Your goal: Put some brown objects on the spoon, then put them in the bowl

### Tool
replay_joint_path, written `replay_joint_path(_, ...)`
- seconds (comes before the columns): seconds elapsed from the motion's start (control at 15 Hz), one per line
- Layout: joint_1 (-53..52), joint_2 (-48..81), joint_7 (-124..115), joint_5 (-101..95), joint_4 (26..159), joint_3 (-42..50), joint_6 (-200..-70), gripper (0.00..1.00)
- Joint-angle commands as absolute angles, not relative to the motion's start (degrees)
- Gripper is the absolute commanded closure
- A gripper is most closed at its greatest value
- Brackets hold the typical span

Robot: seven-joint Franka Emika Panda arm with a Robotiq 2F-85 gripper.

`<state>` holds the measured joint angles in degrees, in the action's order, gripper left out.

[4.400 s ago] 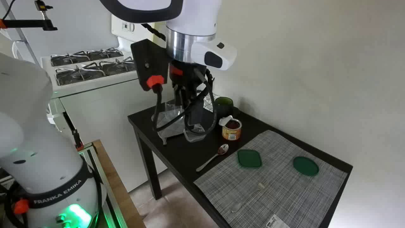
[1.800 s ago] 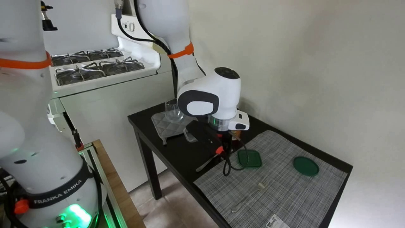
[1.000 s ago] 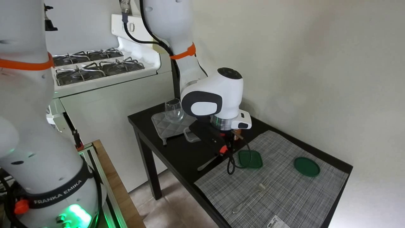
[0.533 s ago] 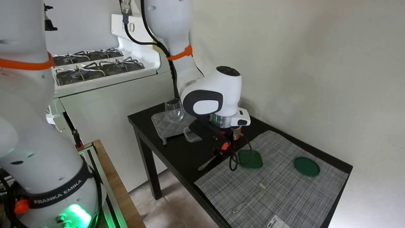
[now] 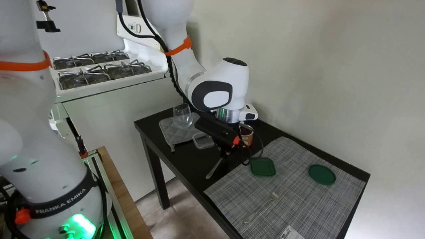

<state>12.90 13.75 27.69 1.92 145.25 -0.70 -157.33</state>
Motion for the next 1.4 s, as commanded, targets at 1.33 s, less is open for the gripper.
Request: replay_joint_path(1.33, 15.6, 22.2, 33.7, 8.8, 137.5, -2.8, -151.7, 0.74)
